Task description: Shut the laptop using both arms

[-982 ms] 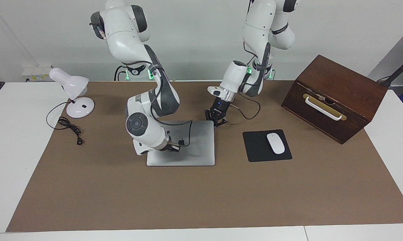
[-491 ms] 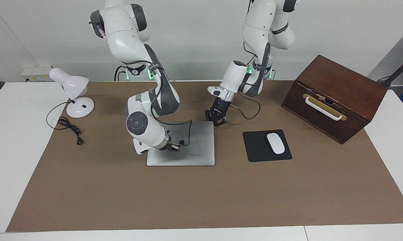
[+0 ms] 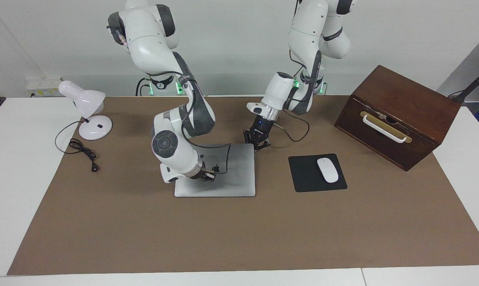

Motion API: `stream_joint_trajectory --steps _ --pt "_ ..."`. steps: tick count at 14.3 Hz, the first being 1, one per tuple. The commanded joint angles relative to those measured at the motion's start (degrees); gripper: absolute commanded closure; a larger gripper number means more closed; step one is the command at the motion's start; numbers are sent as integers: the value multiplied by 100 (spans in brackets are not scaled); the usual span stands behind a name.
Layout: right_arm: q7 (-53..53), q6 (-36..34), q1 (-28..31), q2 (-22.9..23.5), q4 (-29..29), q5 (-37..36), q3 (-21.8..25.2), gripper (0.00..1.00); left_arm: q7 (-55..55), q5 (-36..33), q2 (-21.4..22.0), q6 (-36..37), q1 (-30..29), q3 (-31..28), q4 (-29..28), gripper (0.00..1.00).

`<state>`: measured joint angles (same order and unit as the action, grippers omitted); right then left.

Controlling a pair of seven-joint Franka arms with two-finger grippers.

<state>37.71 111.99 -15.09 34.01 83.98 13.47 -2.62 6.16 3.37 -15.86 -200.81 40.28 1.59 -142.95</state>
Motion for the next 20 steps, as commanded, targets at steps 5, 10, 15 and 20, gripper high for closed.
stream_joint_trajectory --steps 5,10,15,20 --pt "-343 1069 138 -737 -311 33 -2 100 -35 68 -278 33 -126 -9 -146 100" --pt "-563 1088 261 -729 -769 -222 95 100 -177 68 99 287 -231 -9 -225 100" --pt "-886 1009 269 -746 -953 -828 112 100 -177 59 1057 1815 -363 -9 -216 100" --pt "-2029 273 603 -922 -1286 -1283 113 100 -63 68 1927 3633 -582 -36 -76 100"
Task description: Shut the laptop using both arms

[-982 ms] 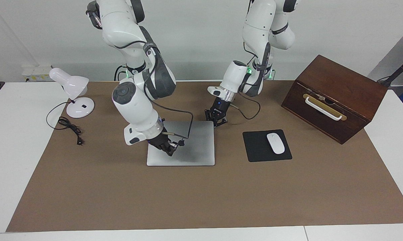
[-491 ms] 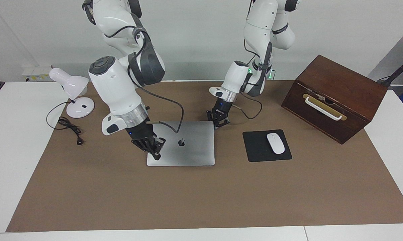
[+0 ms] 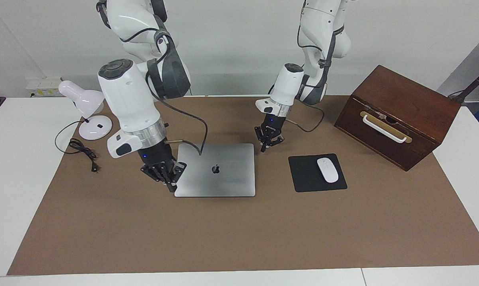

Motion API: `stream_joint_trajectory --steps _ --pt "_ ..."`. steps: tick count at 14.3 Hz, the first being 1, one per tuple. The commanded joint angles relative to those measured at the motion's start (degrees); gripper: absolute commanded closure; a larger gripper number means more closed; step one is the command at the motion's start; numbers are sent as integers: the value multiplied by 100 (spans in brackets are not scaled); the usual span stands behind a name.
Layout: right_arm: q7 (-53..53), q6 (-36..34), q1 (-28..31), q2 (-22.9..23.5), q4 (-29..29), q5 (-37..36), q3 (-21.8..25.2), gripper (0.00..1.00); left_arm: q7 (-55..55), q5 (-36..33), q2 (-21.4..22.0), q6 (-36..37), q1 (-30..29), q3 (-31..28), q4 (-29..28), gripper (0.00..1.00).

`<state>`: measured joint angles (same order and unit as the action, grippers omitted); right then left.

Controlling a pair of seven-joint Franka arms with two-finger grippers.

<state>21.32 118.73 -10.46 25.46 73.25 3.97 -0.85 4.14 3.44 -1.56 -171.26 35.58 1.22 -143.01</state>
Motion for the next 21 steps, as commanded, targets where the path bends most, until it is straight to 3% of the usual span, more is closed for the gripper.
stream_joint_trajectory --steps 1,6,7,8,10,11,12,14,15,17,21 --pt "-497 -586 149 -77 -284 -518 -65 100 192 52 594 995 -165 1 17 100" --pt "-1471 -1237 254 -629 -102 -1100 -74 100 349 -1 920 2594 -613 -7 719 100" --pt "-1621 -1377 385 -804 126 -1092 -74 100 368 -1 955 3050 -753 -7 939 95" --pt "-1753 -1387 456 -1024 424 -1092 -82 100 359 -1 982 3533 -877 -7 1246 80" --pt "-1939 -1388 580 -1280 821 -1065 -82 70 359 -10 973 4361 -1201 -7 1748 53" --pt "-1930 -1388 615 -1290 831 -1048 -82 50 359 -10 973 4660 -1325 -7 1898 21" --pt "-1896 -1396 641 -1298 848 -1039 -82 35 342 -1 999 4863 -1457 -7 1986 0" --pt "-1904 -1466 772 -1516 1198 -1039 -82 5 333 -10 1148 4979 -1738 1 2013 0" --pt "-2017 -1501 947 -1640 1339 -1030 -91 0 324 -1 1219 5084 -1852 -7 2013 0" --pt "-2569 -1922 1107 -1799 1350 -1021 -82 0 324 -10 1359 5234 -2116 -7 2022 0" --pt "-2713 -1958 1467 -1905 1025 -803 -82 0 289 -1 1588 5575 -2906 -7 2214 0"
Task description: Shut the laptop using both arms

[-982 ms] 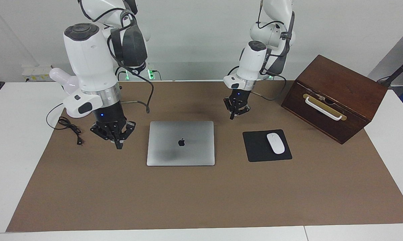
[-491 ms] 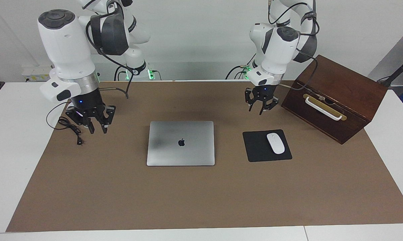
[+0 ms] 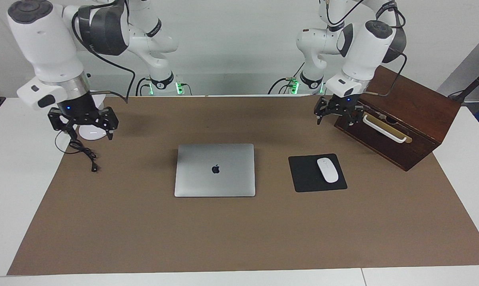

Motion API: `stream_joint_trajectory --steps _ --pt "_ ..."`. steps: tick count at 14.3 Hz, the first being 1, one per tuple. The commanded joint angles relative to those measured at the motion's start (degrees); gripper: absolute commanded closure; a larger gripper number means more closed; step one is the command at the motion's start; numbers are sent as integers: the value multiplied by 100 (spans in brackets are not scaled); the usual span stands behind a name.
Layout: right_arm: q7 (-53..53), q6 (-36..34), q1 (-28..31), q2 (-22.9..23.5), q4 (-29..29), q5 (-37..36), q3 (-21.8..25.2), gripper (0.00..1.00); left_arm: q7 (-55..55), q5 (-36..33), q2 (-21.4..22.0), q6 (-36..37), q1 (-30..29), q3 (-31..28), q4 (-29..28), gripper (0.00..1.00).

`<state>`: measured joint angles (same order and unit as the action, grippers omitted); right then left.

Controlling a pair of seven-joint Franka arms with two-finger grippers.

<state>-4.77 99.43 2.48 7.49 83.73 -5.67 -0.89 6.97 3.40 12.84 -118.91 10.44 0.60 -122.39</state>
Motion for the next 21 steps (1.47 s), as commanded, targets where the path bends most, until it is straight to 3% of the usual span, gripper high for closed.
stream_joint_trajectory --steps 1,4,9,15,21 --pt "-16 -46 174 -160 -15 285 -69 0 6 3 148 534 -533 55 302 0" --pt "46 -414 165 -476 20 277 -78 0 15 3 148 991 -946 55 672 0" --pt "46 -407 103 -599 29 295 -104 0 15 3 78 1668 -1360 55 1357 0" --pt "46 -714 138 -1144 662 330 -148 0 6 -6 -141 2266 -1449 63 2174 0" --pt "64 -864 174 -1215 662 392 -113 0 -3 -94 -185 2214 -1335 204 2167 0"
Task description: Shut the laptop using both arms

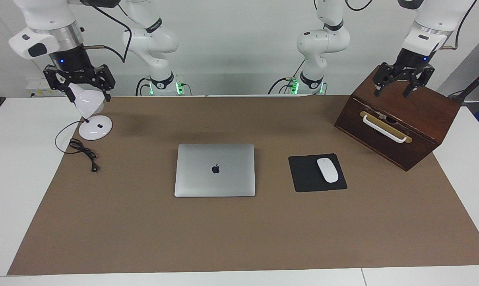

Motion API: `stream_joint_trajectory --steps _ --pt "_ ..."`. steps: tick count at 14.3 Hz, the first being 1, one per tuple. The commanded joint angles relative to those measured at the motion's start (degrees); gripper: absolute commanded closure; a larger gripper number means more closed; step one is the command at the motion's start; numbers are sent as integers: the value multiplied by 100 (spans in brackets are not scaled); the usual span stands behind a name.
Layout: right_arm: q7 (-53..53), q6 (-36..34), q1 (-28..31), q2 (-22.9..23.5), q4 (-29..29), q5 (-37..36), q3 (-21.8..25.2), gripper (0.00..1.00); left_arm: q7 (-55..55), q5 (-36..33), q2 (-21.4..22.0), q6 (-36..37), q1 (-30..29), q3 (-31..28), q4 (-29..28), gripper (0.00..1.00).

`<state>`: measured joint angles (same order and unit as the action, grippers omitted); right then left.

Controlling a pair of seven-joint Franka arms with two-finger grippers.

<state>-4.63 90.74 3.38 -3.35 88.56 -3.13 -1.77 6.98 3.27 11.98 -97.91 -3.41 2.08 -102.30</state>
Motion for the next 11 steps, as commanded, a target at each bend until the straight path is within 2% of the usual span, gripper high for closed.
stream_joint_trajectory --steps 1,6,11 --pt "50 5 93 -122 171 137 -25 0 -13 -81 -108 106 59 56 123 0" --pt "68 -144 84 -130 171 137 -8 0 -118 -81 -91 -245 173 64 -237 0" --pt "217 -531 66 -122 83 111 -52 0 -136 -81 -91 -26 182 64 -256 0"
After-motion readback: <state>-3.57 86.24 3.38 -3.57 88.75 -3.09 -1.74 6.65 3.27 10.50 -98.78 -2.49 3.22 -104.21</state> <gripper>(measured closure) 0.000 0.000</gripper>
